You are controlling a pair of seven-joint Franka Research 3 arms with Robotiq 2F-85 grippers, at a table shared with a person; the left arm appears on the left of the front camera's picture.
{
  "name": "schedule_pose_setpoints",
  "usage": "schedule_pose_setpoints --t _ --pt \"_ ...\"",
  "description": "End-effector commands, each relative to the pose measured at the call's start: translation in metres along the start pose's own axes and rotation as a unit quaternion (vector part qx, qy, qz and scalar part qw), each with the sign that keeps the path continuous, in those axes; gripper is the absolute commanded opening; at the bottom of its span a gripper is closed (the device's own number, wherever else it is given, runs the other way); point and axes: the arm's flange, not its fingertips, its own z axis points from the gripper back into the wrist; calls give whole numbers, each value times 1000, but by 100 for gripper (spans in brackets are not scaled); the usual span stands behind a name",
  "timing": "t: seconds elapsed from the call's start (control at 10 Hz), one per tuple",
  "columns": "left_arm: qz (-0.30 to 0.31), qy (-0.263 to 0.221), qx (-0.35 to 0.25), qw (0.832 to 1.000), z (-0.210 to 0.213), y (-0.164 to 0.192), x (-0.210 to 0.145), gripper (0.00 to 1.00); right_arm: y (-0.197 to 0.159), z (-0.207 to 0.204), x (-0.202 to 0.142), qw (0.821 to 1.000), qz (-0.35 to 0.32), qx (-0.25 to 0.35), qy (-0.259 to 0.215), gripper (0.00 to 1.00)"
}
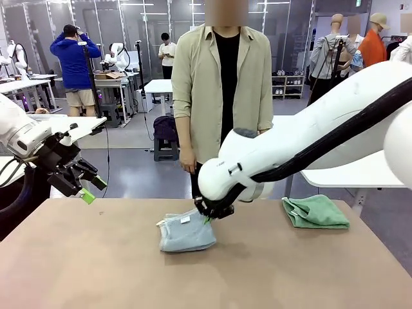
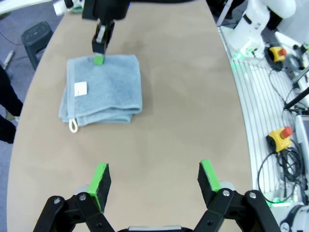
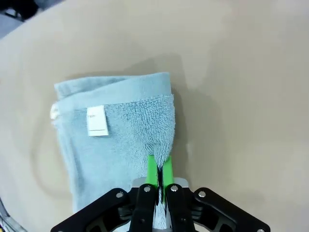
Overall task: Fold the towels and place them in the basket.
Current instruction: Stack the folded Towel with hook on the right side of the table.
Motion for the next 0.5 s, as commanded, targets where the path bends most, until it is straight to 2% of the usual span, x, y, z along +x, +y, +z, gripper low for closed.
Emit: schedule_pose_setpoints --t 0.0,0.2,0.4 --pt "-4 4 0 1000 1 -1 0 92 -27 50 12 999 23 -25 -29 0" --pt "-4 4 0 1000 1 -1 0 92 -52 91 27 996 23 -61 -59 0" --pt "-4 4 0 1000 1 -1 0 92 -76 123 41 993 17 -96 -65 0"
